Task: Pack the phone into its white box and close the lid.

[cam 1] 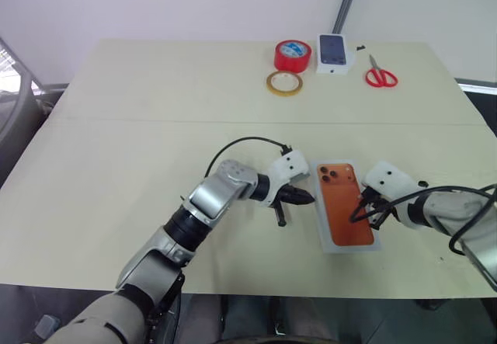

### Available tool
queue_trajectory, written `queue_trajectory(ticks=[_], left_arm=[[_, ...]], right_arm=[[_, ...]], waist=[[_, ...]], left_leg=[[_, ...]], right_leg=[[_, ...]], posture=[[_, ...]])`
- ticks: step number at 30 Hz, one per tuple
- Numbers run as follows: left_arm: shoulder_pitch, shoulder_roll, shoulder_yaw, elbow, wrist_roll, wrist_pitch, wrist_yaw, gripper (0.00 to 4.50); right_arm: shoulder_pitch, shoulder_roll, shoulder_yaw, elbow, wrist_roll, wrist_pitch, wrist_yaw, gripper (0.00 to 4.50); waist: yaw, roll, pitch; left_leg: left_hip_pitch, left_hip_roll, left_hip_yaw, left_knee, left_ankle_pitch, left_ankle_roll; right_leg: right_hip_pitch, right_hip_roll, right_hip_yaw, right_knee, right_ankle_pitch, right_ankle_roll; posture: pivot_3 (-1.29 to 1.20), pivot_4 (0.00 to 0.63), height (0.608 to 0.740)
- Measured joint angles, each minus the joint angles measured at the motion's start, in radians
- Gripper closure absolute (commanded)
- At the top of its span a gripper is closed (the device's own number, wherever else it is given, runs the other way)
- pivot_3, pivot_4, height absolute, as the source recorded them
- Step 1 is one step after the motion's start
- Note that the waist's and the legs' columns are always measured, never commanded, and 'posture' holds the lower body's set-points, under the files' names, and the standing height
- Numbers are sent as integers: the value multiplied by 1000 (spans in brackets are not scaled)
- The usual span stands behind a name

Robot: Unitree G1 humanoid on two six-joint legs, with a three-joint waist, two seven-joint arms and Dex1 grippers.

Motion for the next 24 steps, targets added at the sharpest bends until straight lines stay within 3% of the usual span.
queue_trajectory(ticks=[13,19,24], left_arm=[[3,-5,5,37,1,-3,26,4500],[32,31,54,10,-23,7,29,4500],[-2,13,127,-28,-70,29,38,4500]], right_arm=[[33,9,-28,12,-10,-34,2,4415],[63,-33,-157,13,-7,-63,48,4415],[158,-45,-295,-20,49,-103,172,4415]], waist=[[0,0,0],[-1,1,0],[3,1,0]], left_leg=[[0,0,0,0,0,0],[0,0,0,0,0,0],[0,-1,0,1,0,0]], right_leg=[[0,0,0,0,0,0],[0,0,0,0,0,0],[1,0,0,0,0,0]], posture=[[0,150,740],[0,150,740],[0,150,740]])
